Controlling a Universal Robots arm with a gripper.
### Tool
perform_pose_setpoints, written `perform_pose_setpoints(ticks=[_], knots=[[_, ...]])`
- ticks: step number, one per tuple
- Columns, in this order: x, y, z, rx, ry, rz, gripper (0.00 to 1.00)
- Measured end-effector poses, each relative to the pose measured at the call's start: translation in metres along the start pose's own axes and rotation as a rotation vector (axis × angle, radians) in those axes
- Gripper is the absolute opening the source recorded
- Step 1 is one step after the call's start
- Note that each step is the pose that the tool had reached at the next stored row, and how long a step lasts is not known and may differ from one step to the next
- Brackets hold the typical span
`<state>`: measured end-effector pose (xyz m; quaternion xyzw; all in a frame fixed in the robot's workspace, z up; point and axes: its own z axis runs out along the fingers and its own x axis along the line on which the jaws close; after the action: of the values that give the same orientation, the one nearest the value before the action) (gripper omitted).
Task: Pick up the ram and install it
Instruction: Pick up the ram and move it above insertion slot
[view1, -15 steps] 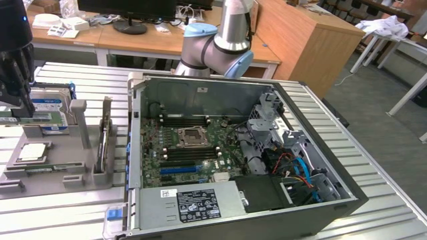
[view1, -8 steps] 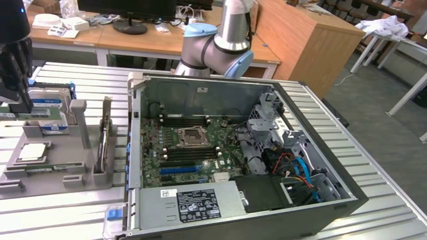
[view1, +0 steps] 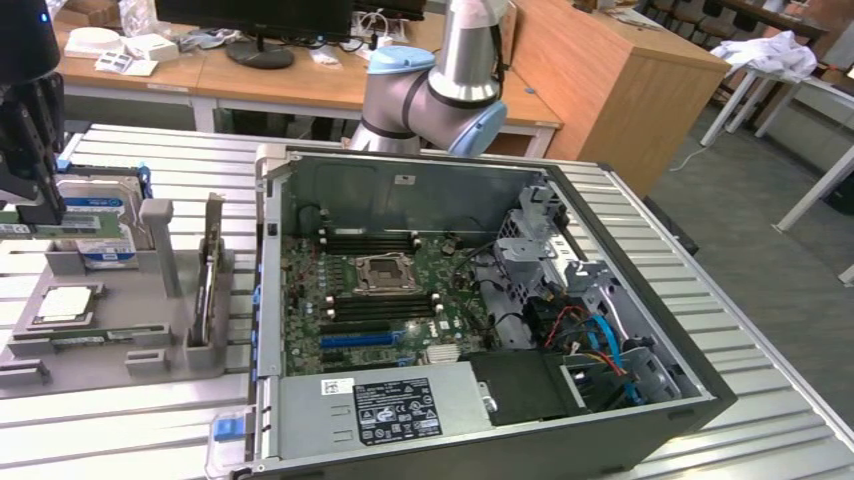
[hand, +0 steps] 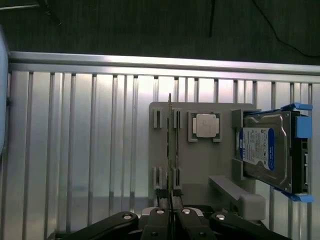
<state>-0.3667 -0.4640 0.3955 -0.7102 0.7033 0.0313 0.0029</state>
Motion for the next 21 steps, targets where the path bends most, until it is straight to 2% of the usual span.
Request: perform_pose_setpoints(ticks=[8, 21], knots=[[0.000, -0.0037, -0.0001, 0.0001, 0.0000, 0.000, 0.12], [0.000, -0.0285, -0.0012, -0.0001, 0.0000, 0.000, 0.12]])
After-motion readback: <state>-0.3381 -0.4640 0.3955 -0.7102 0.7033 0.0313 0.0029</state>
